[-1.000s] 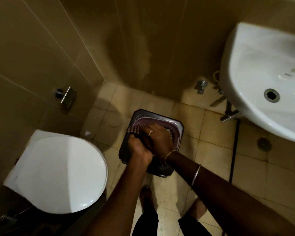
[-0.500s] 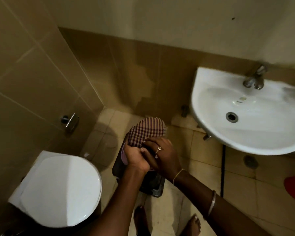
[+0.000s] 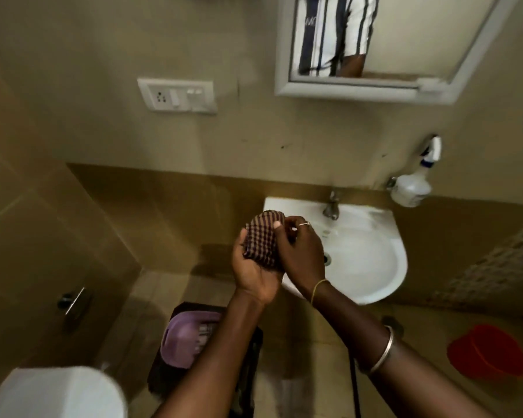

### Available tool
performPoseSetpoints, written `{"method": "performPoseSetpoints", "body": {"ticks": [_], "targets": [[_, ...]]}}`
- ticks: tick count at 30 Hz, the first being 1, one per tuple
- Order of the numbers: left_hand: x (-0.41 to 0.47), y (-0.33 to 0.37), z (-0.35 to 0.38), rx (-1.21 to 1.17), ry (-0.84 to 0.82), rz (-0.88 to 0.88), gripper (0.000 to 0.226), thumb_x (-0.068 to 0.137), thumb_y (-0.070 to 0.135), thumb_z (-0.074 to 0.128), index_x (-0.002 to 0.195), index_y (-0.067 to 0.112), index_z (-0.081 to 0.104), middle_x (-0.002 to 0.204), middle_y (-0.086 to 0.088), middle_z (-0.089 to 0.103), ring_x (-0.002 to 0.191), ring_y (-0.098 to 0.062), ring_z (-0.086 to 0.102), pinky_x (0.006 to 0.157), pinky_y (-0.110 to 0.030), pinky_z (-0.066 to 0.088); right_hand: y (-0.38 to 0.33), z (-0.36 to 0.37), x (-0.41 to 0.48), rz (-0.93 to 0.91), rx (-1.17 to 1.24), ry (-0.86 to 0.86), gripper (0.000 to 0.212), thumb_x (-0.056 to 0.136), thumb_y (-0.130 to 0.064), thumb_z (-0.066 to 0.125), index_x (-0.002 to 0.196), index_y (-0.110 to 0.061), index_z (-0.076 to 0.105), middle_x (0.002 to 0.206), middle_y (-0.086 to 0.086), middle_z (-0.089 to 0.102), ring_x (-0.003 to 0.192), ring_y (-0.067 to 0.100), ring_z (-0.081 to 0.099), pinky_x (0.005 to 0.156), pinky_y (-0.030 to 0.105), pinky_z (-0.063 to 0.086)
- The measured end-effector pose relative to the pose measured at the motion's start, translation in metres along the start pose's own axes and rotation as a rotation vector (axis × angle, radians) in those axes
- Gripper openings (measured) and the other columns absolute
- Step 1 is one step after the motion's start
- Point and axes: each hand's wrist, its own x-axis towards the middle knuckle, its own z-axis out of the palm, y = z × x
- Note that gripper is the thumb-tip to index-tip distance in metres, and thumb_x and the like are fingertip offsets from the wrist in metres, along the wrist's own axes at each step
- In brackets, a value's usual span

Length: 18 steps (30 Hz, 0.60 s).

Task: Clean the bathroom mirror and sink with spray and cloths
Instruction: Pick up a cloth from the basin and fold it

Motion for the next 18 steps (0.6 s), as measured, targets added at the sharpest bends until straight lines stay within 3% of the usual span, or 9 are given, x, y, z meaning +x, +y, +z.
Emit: {"method": "performPoseSetpoints", "body": {"ticks": [3, 6, 8, 10, 12, 14, 16, 18], "targets": [[0.007, -0.022, 0.038, 0.124, -0.02, 0.043, 0.043, 0.101, 0.031, 0.044, 0.12, 0.005, 0.073, 0.122, -0.018, 0.073, 0.114, -0.028, 0.07, 0.102, -0.039, 0.052, -0.015, -0.028, 0.016, 0.14, 0.124, -0.044, 0.042, 0.093, -0.066, 0.052, 0.104, -0.028, 0.066, 0.101, -0.008, 0.074, 0.096, 0.009, 0.07, 0.087, 0.039, 0.058], [0.012, -0.043, 0.061, 0.414, -0.071, 0.065, 0.041, 0.104, 0.024, 0.038, 0.119, 0.005, 0.072, 0.124, -0.016, 0.072, 0.127, -0.029, 0.062, 0.109, -0.039, 0.046, -0.02, -0.051, 0.032, 0.282, 0.322, -0.075, 0.06, 0.084, -0.077, 0.054, 0.113, -0.027, 0.072, 0.1, -0.008, 0.077, 0.096, 0.007, 0.071, 0.089, 0.036, 0.058], [0.009, -0.056, 0.078, 0.623, -0.148, 0.107, 0.041, 0.108, 0.024, 0.032, 0.118, 0.015, 0.071, 0.116, -0.006, 0.076, 0.123, -0.024, 0.063, 0.106, -0.039, 0.047, -0.02, -0.069, 0.044, 0.369, 0.463, -0.04, 0.056, 0.086, -0.072, 0.06, 0.104, -0.02, 0.074, 0.09, -0.006, 0.076, 0.089, 0.011, 0.072, 0.078, 0.034, 0.057], [0.006, -0.068, 0.094, 0.79, -0.216, 0.145, 0.041, 0.111, 0.028, 0.031, 0.128, 0.024, 0.067, 0.111, 0.007, 0.076, 0.113, -0.012, 0.065, 0.095, -0.027, 0.051, -0.017, -0.085, 0.053, 0.449, 0.6, 0.004, 0.047, 0.089, -0.062, 0.066, 0.099, -0.017, 0.074, 0.085, -0.002, 0.075, 0.086, 0.016, 0.071, 0.07, 0.031, 0.054], [0.007, -0.08, 0.106, 0.911, -0.27, 0.185, 0.043, 0.108, 0.032, 0.035, 0.144, 0.02, 0.056, 0.125, 0.005, 0.071, 0.115, -0.006, 0.064, 0.086, -0.015, 0.052, -0.005, -0.096, 0.063, 0.514, 0.718, 0.038, 0.041, 0.089, -0.054, 0.071, 0.105, -0.017, 0.076, 0.096, 0.002, 0.078, 0.095, 0.018, 0.073, 0.083, 0.039, 0.06], [0.01, -0.09, 0.113, 1.02, -0.327, 0.23, 0.05, 0.102, 0.031, 0.037, 0.151, 0.027, 0.045, 0.15, -0.002, 0.055, 0.137, -0.014, 0.052, 0.102, -0.02, 0.049, 0.007, -0.107, 0.07, 0.56, 0.842, 0.035, 0.039, 0.092, -0.049, 0.069, 0.112, -0.017, 0.076, 0.106, 0.004, 0.079, 0.105, 0.022, 0.073, 0.1, 0.049, 0.056], [0.012, -0.1, 0.122, 1.113, -0.373, 0.285, 0.051, 0.099, 0.031, 0.038, 0.149, 0.042, 0.038, 0.164, 0.006, 0.036, 0.152, -0.013, 0.032, 0.122, -0.032, 0.032, 0.013, -0.12, 0.076, 0.632, 1.039, 0.023, 0.041, 0.099, -0.045, 0.057, 0.121, -0.014, 0.072, 0.12, 0.008, 0.075, 0.113, 0.025, 0.07, 0.108, 0.051, 0.049], [0.015, -0.107, 0.13, 1.038, -0.319, 0.316, 0.056, 0.098, 0.037, 0.044, 0.154, 0.036, 0.04, 0.163, 0.009, 0.038, 0.149, -0.009, 0.035, 0.119, -0.027, 0.036, 0.017, -0.135, 0.083, 0.675, 1.205, 0.044, 0.044, 0.103, -0.041, 0.047, 0.125, -0.008, 0.068, 0.126, 0.016, 0.07, 0.11, 0.03, 0.068, 0.104, 0.048, 0.051]]}}
